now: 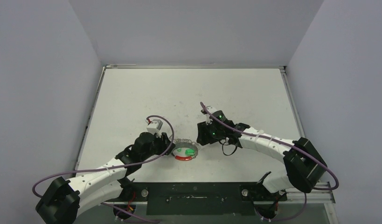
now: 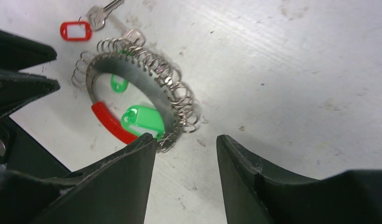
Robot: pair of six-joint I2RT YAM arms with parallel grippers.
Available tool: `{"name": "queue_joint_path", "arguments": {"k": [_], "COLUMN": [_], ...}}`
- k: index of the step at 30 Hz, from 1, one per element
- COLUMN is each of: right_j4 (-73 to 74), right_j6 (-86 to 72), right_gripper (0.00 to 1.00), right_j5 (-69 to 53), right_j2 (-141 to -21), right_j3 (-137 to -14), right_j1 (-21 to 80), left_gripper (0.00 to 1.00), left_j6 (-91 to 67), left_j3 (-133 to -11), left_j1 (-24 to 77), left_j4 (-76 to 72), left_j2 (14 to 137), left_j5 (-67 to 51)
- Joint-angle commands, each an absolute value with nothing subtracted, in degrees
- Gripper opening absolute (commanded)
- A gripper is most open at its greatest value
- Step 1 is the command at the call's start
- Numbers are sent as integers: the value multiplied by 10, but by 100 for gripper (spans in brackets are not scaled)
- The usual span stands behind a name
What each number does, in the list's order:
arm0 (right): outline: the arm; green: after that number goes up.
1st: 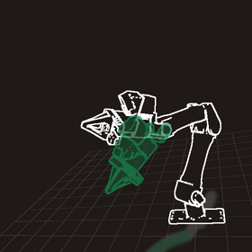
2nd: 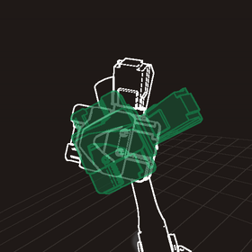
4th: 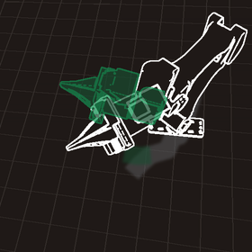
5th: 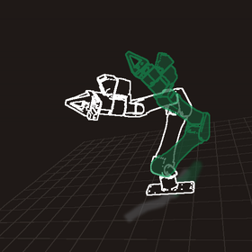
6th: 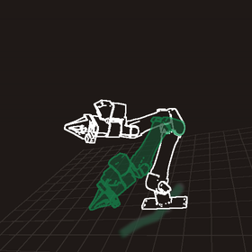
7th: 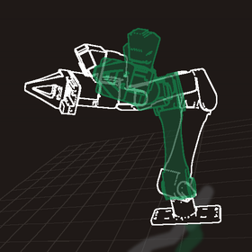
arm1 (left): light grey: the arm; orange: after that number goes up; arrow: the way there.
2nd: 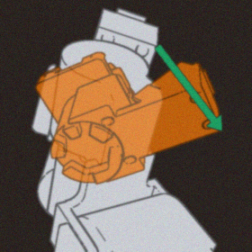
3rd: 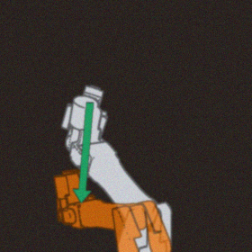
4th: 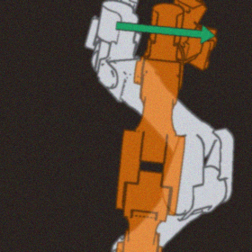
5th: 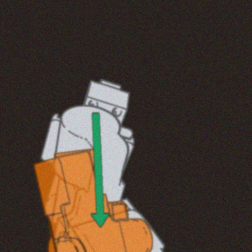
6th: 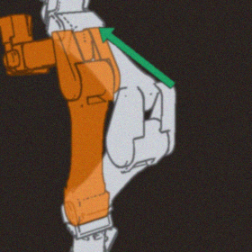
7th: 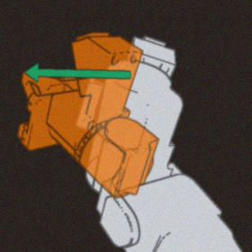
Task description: Put the keys on the keyring
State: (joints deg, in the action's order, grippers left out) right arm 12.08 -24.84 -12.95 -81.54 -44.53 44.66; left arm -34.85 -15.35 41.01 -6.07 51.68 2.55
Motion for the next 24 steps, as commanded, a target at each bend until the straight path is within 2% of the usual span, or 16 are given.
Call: {"name": "queue_joint_path", "arguments": {"k": [1,6,15,19,24], "right_j4": [122,103,73,91,130], "right_j6": [-267,-278,-275,-266,-250], "right_gripper": [49,39,36,38,50], "right_j5": [-125,-162,-234,-210,-149], "right_j2": [-802,-836,-899,-888,-844], "right_j3": [-457,-453,-461,-461,-455], "right_j1": [406,394,410,424,444], "left_gripper": [39,38,32,30,30], "left_j6": [-347,-368,-379,-371,-359], "left_j3": [-156,-156,-174,-197,-233], "left_j1": [406,407,407,407,406], "left_j4": [-63,-63,-82,-94,-100], "left_j2": [508,525,603,654,705], "left_j5": [31,21,8,0,-22]}}
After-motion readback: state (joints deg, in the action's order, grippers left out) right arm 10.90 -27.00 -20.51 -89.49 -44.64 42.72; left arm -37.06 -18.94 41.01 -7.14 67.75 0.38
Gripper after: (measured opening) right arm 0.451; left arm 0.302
